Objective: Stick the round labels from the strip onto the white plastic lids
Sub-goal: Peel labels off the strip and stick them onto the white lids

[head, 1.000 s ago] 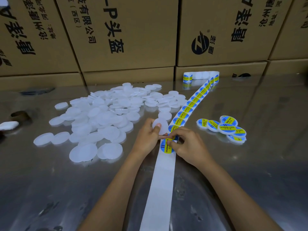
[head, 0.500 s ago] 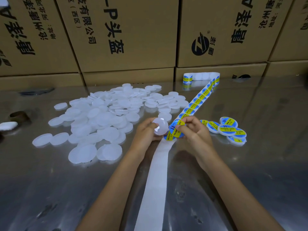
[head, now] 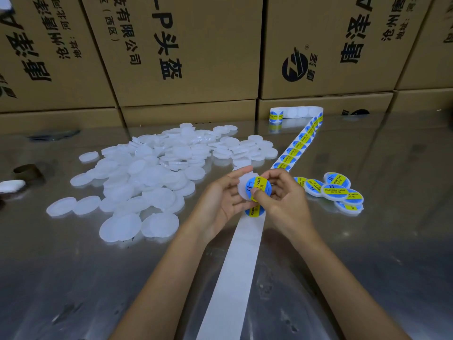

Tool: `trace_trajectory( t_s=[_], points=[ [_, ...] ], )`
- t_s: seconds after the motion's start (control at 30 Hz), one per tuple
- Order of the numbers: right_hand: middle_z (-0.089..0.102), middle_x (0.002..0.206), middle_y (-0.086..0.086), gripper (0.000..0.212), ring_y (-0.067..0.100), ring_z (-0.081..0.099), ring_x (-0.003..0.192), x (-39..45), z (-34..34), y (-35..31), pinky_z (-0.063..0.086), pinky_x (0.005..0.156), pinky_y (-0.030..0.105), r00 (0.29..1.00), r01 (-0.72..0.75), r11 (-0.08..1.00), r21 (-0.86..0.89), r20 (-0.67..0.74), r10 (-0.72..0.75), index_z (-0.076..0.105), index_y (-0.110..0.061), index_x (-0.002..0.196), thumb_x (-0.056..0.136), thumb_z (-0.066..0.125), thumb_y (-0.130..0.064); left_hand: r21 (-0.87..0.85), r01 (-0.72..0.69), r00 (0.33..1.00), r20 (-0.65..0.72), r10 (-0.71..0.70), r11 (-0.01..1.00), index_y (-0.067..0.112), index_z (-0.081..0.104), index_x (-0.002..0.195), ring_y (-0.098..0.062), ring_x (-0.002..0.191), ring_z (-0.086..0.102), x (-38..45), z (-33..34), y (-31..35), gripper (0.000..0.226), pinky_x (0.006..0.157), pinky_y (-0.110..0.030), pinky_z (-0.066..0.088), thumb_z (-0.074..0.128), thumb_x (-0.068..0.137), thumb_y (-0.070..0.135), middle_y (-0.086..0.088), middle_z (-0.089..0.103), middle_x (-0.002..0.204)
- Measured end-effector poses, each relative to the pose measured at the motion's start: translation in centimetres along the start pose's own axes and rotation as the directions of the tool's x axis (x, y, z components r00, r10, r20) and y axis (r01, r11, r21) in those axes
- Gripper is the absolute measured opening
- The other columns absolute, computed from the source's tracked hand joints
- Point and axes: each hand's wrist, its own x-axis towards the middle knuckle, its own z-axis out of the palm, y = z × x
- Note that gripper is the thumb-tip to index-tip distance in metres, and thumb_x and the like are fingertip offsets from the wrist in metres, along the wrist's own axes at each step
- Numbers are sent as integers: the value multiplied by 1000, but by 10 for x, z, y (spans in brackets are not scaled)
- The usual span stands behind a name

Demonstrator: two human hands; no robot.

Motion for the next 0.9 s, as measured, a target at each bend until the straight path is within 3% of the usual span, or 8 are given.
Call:
trace_trajectory(
  t_s=[0.43,0.53,0.67,0.77,0.9],
  points=[
    [64,86,-3,32,8,61,68,0,-3,9,51,55,17,999,33,996,-79,-10,-34,56,-23,90,82,73,2,63,-2,998,65,-2,998,19,65,129,-31,114,68,0,3,-3,42,92,-38,58,36,100,7,-13,71,123],
    [62,82,-15,30,3,57,65,1,-3,13,46,56,13,997,68,988,-141,-17,-71,56,-27,88,82,74,-3,82,-3,997,83,-4,997,18,64,131,-30,114,68,0,3,-3,43,91,-37,59,36,100,7,-13,70,123],
    [56,92,-13,31,3,52,67,2,-4,17,41,61,10,985,137,923,-360,-51,-167,58,-27,99,78,79,-19,28,-3,996,92,0,1000,16,63,132,-33,113,68,0,1,-2,42,89,-37,59,36,101,7,-16,70,124],
    [50,94,-9,59,5,48,67,4,-7,17,41,61,10,988,69,931,-357,-108,-114,48,-31,117,71,85,-35,-86,19,996,91,-11,996,12,62,132,-34,111,69,0,-1,0,41,83,-38,61,36,100,6,-18,69,124],
    [48,77,-14,54,6,47,68,2,-10,20,42,61,25,991,27,873,-487,-104,-89,49,-28,89,63,76,-68,-180,52,994,108,-32,982,9,63,131,-35,112,68,0,2,1,41,87,-42,60,39,98,5,-21,67,126]
  ],
)
